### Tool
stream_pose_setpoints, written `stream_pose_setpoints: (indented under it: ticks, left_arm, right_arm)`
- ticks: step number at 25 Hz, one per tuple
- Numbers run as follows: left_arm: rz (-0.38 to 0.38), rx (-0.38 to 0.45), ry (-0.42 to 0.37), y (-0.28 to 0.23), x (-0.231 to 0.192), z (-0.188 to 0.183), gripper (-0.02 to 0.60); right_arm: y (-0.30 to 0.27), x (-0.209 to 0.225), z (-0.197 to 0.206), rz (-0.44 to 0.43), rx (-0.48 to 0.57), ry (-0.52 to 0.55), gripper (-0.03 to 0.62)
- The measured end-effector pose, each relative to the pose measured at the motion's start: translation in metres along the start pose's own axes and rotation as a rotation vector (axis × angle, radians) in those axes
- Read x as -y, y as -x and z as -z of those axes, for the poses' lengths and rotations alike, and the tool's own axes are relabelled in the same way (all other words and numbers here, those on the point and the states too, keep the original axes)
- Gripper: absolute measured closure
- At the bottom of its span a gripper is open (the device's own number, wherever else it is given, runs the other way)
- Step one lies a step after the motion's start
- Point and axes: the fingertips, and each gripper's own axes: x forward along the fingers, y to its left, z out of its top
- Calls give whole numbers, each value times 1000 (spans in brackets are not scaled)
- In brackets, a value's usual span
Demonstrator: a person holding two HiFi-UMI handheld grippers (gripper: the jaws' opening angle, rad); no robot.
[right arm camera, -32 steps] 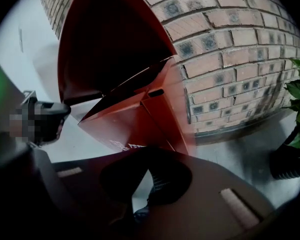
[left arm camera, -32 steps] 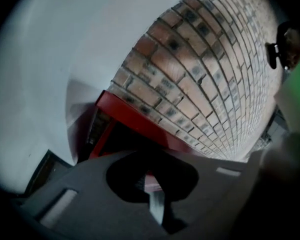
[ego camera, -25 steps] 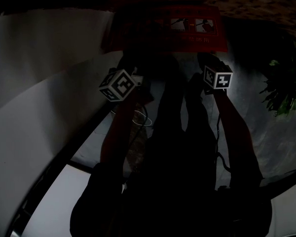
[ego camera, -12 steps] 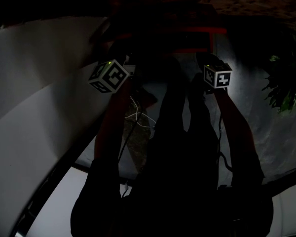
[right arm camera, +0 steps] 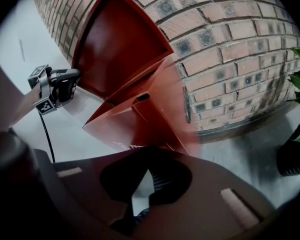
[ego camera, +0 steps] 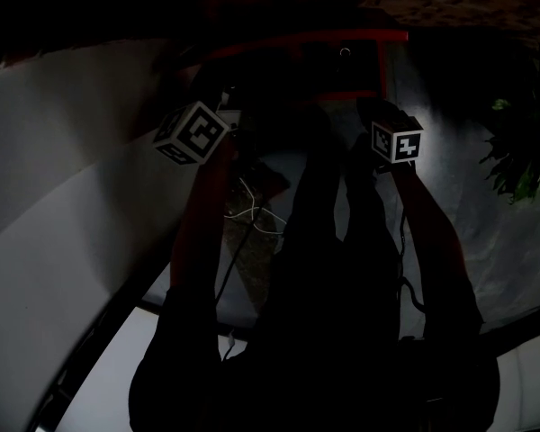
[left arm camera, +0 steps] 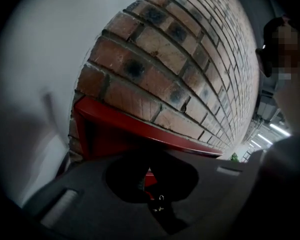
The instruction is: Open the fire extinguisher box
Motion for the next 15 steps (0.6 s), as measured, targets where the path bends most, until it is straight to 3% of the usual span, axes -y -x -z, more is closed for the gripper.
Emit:
stream_pose_setpoints:
  ticks: [15]
  left_arm:
    - [40,27,-57,-22,7,-37,580]
  right_arm:
    - [-4,-4,4,-11,-37,-42,595]
